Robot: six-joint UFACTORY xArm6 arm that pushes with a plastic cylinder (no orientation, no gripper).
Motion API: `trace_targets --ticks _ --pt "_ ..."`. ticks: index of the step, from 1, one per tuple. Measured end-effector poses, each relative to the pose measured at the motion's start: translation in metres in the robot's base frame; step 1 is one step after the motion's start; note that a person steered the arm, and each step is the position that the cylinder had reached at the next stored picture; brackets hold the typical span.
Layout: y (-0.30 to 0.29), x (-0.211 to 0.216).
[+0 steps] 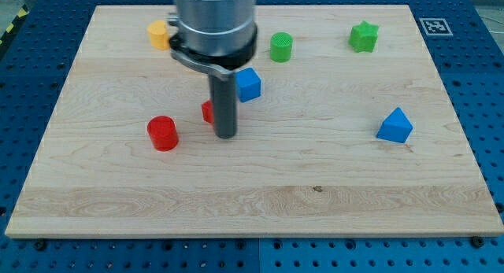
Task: Slightly push the green circle towards the center of the board
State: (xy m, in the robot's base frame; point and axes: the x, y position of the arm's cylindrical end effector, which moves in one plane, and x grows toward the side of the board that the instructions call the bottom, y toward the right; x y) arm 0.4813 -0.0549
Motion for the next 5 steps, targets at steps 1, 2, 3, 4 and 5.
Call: trace_targets --ticks 1,2,3,4,5 --pt "-0.007 0.015" --pt "0.033 0.028" --pt "0.087 0.037" --pt "0.114 0.029" --pt "0.145 -0.003"
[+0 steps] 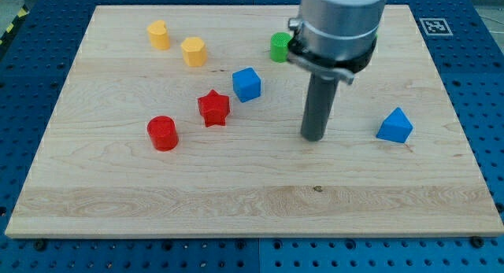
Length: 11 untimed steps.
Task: Slightly push the green circle towards the center of the board
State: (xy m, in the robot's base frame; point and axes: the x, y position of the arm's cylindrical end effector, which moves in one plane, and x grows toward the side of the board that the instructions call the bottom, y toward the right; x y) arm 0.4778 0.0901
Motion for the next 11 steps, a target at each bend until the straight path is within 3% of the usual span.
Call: trace_targets --ticks 4,6,7,11 --pt "0.026 -0.155" --pt "-0.009 -0.229" --pt "-0.049 -0.231" --pt "-0.054 -0.182"
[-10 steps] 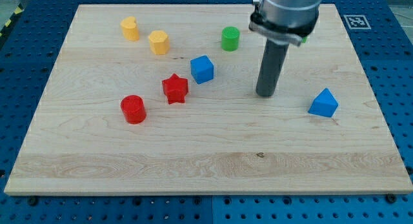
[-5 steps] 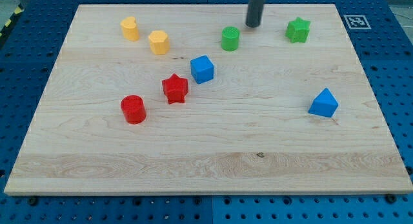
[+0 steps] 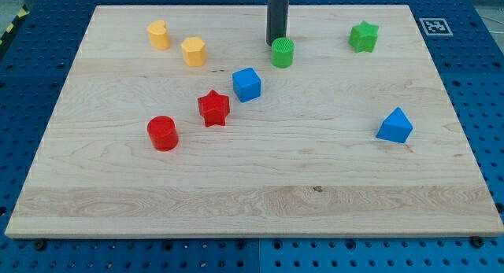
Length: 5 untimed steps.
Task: Slightly push the green circle towards the center of the board
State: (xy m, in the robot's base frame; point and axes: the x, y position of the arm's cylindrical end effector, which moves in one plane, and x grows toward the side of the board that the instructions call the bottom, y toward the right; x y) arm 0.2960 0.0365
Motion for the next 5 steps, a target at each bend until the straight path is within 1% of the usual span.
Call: trace_targets --ticks 2,4,5 --pt "0.0 -0.001" --pt "-0.002 -0.027" --pt "-0.002 -0.028"
